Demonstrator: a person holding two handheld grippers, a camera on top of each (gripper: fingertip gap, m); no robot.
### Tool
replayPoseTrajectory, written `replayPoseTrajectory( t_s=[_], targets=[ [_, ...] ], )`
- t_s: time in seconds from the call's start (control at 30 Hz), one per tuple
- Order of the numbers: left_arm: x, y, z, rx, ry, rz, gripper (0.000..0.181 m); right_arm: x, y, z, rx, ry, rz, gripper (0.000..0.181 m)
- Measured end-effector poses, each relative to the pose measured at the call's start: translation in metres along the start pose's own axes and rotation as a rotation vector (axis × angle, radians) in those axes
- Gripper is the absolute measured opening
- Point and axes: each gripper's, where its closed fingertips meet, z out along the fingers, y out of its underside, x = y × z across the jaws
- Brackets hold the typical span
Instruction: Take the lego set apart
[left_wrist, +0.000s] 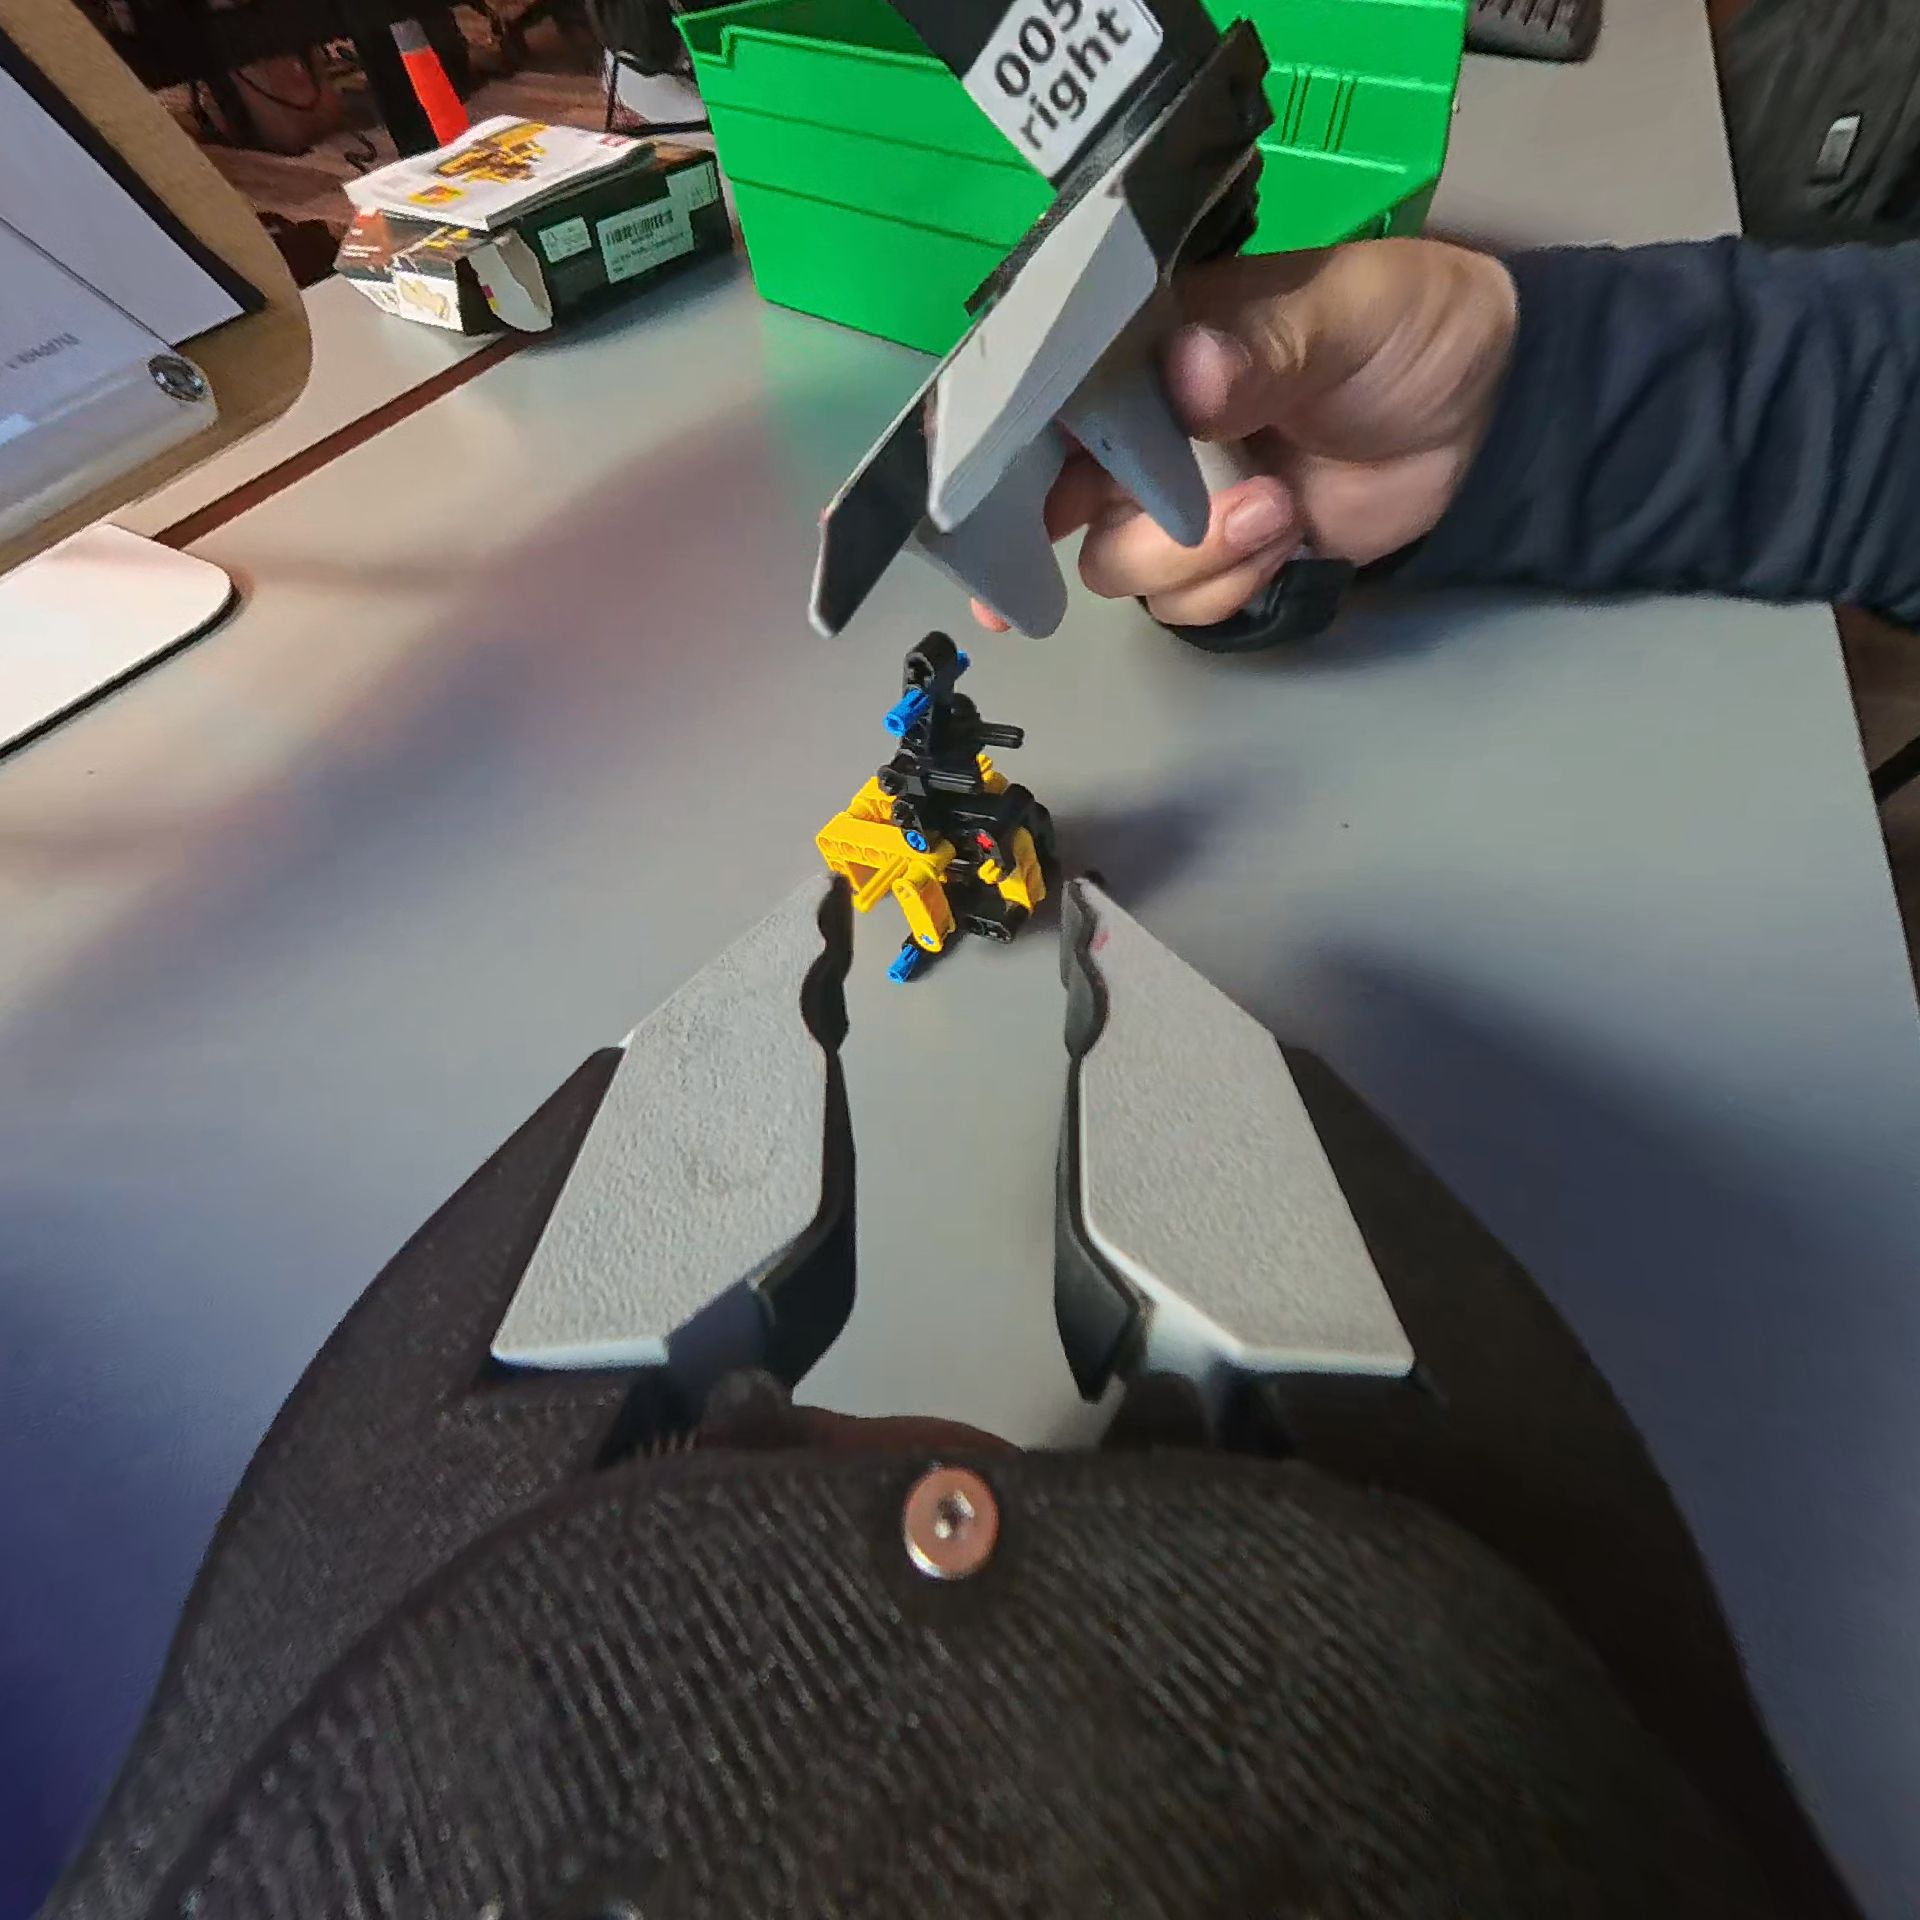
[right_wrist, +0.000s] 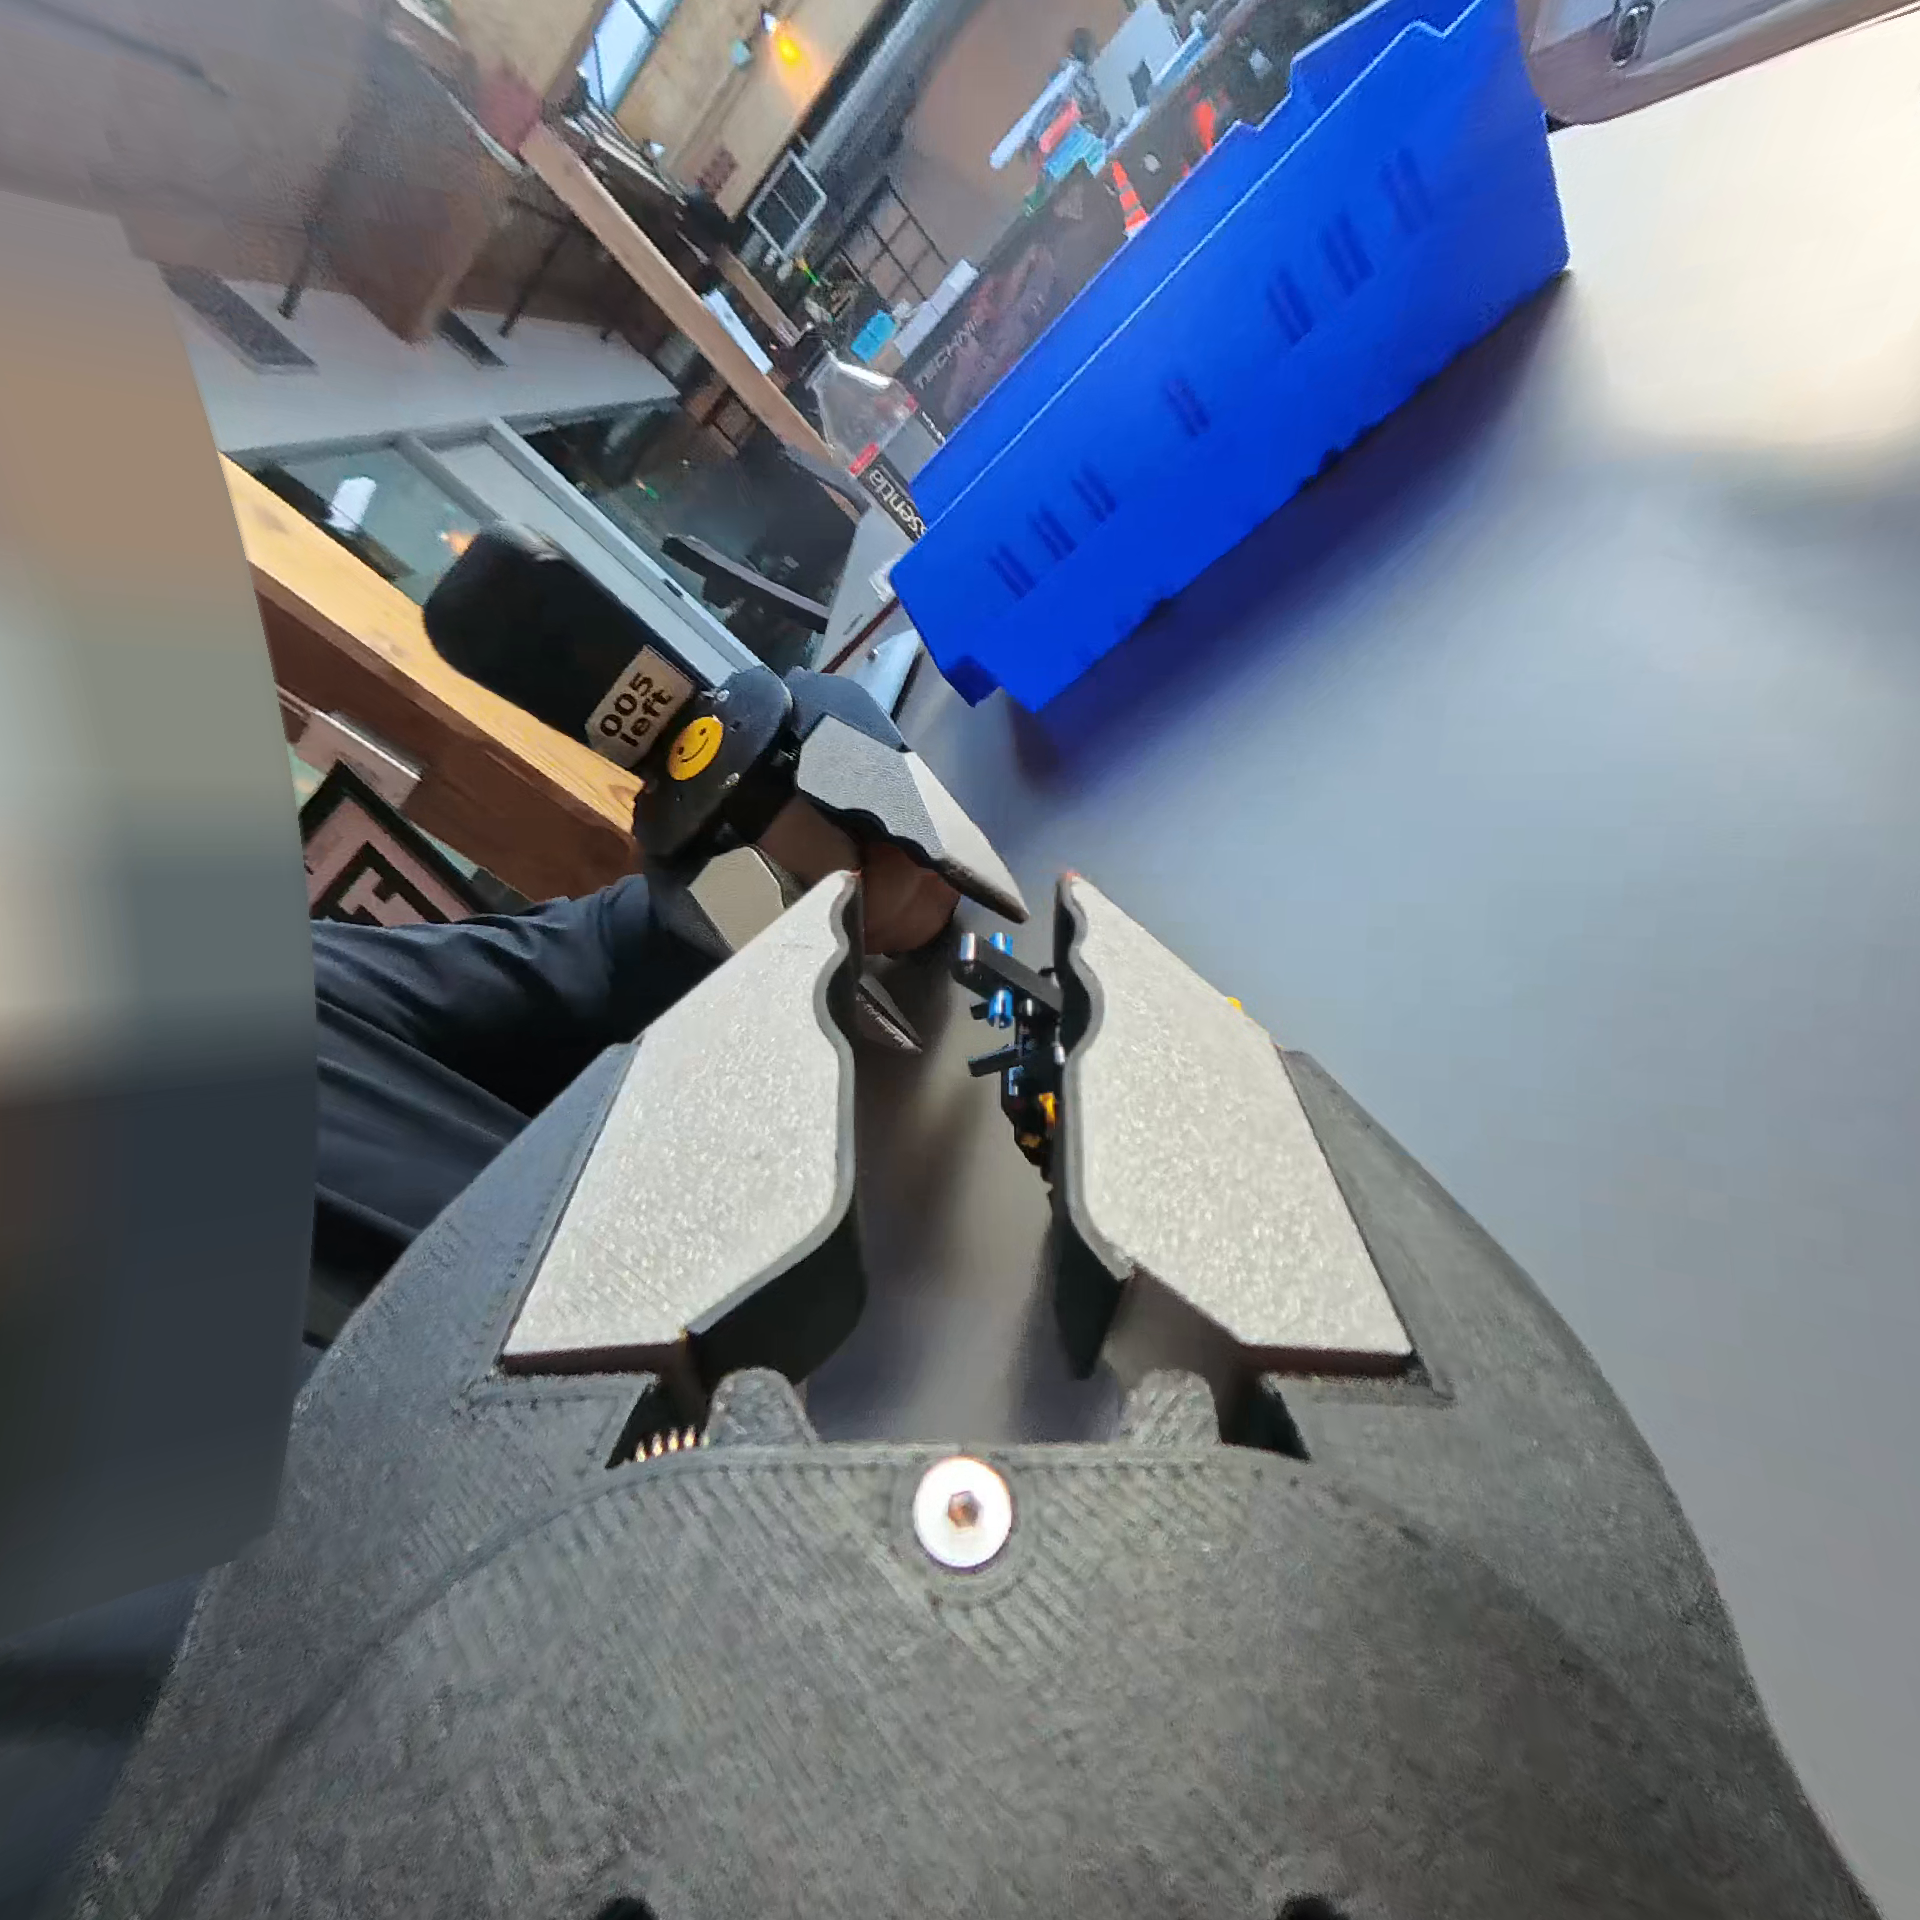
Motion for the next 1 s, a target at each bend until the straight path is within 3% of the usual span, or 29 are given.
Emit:
replayPoseTrajectory(
  t_s=[0.27, 0.4, 0.6, 0.9, 1.0],
  targets=[
    [0.0, 0.001, 0.001, -0.011, 0.004, -0.004, 0.034, -0.002, 0.003, 0.005, -0.007, -0.007, -0.004, 0.038],
    [-0.007, 0.001, 0.003, -0.014, -0.034, 0.017, 0.035, -0.006, -0.002, -0.006, -0.038, 0.033, -0.086, 0.048],
    [-0.015, 0.0, 0.002, -0.003, -0.026, 0.009, 0.035, 0.003, 0.013, -0.033, -0.193, 0.238, -0.448, 0.019],
    [0.006, -0.002, 0.024, -0.048, 0.117, 0.04, 0.037, 0.009, 0.029, -0.001, -0.26, 0.275, -0.58, 0.018],
    [0.009, -0.004, 0.034, -0.064, 0.142, 0.03, 0.036, 0.003, 0.033, 0.006, -0.265, 0.23, -0.58, 0.004]
  ],
)
